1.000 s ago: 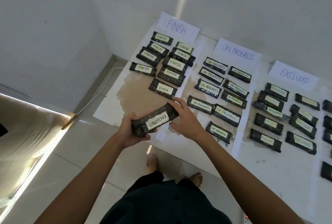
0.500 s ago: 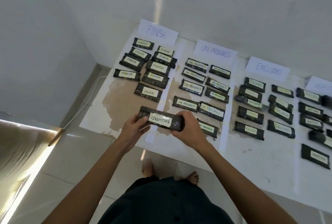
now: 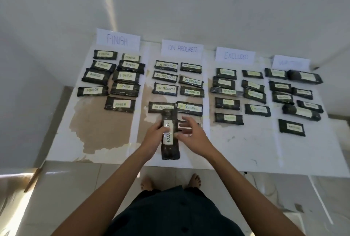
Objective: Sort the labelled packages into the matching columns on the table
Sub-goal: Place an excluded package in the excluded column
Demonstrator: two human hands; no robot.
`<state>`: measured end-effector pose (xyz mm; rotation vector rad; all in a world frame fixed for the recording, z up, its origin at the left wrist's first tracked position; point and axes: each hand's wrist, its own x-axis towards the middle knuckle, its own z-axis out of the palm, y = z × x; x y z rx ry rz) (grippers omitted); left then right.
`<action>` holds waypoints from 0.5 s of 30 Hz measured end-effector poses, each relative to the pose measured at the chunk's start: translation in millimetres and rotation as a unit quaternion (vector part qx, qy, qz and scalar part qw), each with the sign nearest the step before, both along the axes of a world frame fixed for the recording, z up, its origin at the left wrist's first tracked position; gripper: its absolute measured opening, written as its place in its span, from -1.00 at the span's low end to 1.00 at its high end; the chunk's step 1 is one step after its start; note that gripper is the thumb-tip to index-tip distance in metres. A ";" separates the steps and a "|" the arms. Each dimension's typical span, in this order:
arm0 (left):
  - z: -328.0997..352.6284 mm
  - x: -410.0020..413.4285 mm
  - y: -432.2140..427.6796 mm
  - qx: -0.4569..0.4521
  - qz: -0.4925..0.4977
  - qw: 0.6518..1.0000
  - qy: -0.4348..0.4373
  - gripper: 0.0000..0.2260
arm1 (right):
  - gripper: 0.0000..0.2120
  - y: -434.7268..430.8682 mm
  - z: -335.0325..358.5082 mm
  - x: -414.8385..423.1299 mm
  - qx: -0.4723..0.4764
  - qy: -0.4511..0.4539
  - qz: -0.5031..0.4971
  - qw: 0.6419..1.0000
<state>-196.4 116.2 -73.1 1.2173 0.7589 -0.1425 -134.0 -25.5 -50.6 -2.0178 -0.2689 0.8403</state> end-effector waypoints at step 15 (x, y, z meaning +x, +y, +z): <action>-18.9 79.7 -123.4 0.522 -0.336 0.772 -0.139 -0.39 | -0.79 -166.4 1.2 81.8 0.116 0.123 -0.439 0.882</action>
